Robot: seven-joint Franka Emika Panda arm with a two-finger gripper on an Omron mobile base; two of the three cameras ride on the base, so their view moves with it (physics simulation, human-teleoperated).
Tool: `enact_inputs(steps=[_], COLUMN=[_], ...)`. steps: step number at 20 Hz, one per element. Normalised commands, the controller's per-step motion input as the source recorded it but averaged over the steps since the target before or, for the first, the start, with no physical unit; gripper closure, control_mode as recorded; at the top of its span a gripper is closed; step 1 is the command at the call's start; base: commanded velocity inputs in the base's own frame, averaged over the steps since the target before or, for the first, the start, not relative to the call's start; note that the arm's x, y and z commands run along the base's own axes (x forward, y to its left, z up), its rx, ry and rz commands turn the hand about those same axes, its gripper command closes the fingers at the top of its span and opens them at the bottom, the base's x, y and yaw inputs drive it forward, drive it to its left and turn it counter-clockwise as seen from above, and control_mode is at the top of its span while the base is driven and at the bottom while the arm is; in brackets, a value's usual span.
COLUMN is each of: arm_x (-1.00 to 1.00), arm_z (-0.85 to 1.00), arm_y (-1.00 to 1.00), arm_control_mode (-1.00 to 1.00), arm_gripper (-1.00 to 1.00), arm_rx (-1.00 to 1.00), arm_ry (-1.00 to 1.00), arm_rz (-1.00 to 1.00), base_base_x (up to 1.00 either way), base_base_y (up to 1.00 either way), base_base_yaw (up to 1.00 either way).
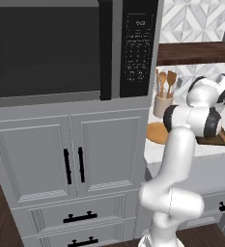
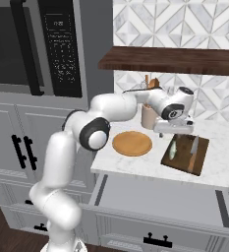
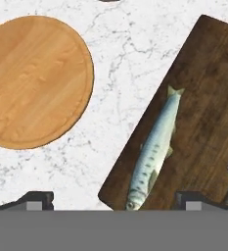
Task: Pick up the knife from the drawer and place it on the cutting board. Then place the meat from the plate to the cutting board.
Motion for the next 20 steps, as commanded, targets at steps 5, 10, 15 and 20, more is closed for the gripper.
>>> enact_inputs(steps=[5,10,15,20], arm_x=[-1.0,-1.0,-1.0,-0.78], arm_z=[0.05,-0.03,-0.09,-0.17], arm_y=[0.97,0.84,0.73,0.52], arm_control_mode=[-1.0,-1.0,-1.0,-1.0], arm_gripper=[-1.0,-1.0,-1.0,-1.0], arm_rx=[-0.12,-0.1,-0.05,-0.03], arm_ry=[-0.1,0.0,0.03,0.09], arm_rz=[0.02,0.0,0.0,0.0], base_base_x=[0.0,0.0,0.0,0.0], base_base_y=[0.0,0.0,0.0,0.0], base_base_yaw=[0.0,0.0,0.0,0.0])
